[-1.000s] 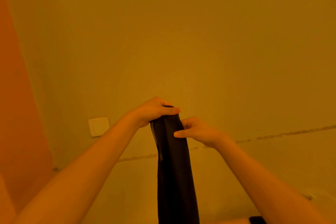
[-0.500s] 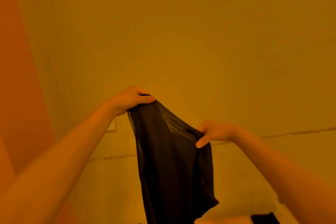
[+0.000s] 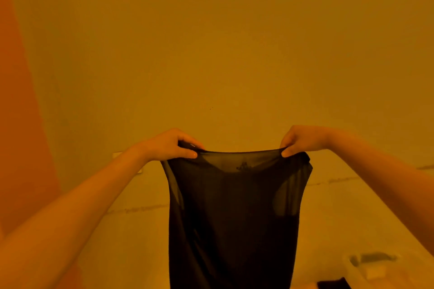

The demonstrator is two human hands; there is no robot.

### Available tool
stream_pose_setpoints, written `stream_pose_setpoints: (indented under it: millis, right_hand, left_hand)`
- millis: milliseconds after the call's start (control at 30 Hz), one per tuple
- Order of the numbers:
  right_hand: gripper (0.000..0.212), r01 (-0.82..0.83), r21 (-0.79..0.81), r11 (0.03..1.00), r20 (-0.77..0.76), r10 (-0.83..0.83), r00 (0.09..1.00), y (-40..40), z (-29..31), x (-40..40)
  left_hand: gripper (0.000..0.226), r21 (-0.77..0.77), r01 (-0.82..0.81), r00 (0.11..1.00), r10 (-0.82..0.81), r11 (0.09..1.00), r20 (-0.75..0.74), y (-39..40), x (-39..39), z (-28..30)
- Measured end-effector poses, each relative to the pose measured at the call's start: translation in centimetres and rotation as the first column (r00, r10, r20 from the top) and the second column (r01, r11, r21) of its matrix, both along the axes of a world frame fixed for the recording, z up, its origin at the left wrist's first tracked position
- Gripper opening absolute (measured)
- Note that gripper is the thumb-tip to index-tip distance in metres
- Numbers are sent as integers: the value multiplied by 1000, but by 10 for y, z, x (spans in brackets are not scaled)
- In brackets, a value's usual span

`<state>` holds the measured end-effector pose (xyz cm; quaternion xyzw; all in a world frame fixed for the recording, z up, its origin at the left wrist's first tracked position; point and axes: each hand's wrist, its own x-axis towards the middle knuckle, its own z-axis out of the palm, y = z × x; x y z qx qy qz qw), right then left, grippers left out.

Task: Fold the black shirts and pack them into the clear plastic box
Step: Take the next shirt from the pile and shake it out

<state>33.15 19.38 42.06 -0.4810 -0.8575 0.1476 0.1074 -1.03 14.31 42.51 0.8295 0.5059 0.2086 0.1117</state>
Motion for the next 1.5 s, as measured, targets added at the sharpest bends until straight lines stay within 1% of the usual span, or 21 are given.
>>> stream_pose_setpoints:
  millis: [100,200,333,367,433,533,600,667,733,800,833,900,933,1000,1033,1100,1133,1233,1300,1400,1500]
  right_hand:
    - [10,20,55,998,61,-23,998,-2,11,0]
    - [16,35,71,997,64,-40,997,-6,21,-3]
    - [21,47,79,996,78,-53,996,-11,36,-5]
    - [20,52,87,995,97,-60,994,-12,40,-3]
    - [16,57,105,993,128,-71,989,-15,45,1]
    - [11,75,117,990,130,-91,987,-17,50,7]
    - [16,92,134,987,148,-112,983,-15,50,8]
    - [26,109,146,983,186,-135,973,-13,49,10]
    - [32,140,152,979,232,-173,957,-14,49,16]
    - [34,176,160,971,252,-213,944,-17,49,26]
    - [34,195,170,966,241,-233,942,-19,48,32]
    - [33,227,203,953,191,-266,945,-18,46,43]
    - [34,246,218,944,166,-284,944,-18,45,49]
    - [25,278,218,936,74,-300,951,-19,42,58]
    - [22,290,185,939,-24,-291,956,-20,41,63]
    - [20,300,112,947,-245,-266,932,-23,38,71]
    - [17,292,98,951,-313,-250,916,-24,36,75]
    - [10,270,104,957,-384,-212,899,-27,34,88]
    - [18,263,102,960,-435,-194,879,-28,33,97]
    - [28,237,54,970,-535,-172,827,-35,26,109]
    - [34,225,-10,974,-552,-193,811,-40,13,117]
  left_hand:
    - [32,52,24,999,-21,998,-49,6,5,-2]
    - [34,40,92,991,-88,995,-96,9,15,-7]
    - [24,-31,161,959,-163,987,-231,12,30,-15]
    - [22,-37,165,957,-169,986,-234,12,31,-16]
    - [17,-32,176,967,-179,984,-178,13,29,-17]
    - [21,3,190,981,-190,982,-40,12,28,-14]
    - [23,0,195,981,-195,981,-9,10,31,-12]
    - [25,-47,179,981,-182,983,-65,10,34,-12]
    - [26,-73,115,972,-127,991,-198,14,31,-14]
    - [26,-37,16,953,-27,999,-300,19,25,-16]
    - [27,12,-30,954,32,999,-297,22,22,-16]
    - [31,128,-117,972,140,985,-188,25,21,-15]
    - [33,146,-159,982,171,977,-77,27,21,-15]
    - [28,82,-202,963,182,976,200,29,24,-14]
    - [23,35,-193,933,173,981,317,29,27,-13]
    - [19,-46,-129,854,135,991,503,24,34,-10]
    - [19,-72,-93,810,118,993,574,22,38,-7]
    - [16,-83,-94,746,125,992,654,13,52,-1]
    - [18,-76,-158,718,168,984,675,7,63,2]
    - [19,-53,-266,634,216,963,743,-4,80,-1]
    - [29,-50,-416,549,294,908,782,-17,97,-8]
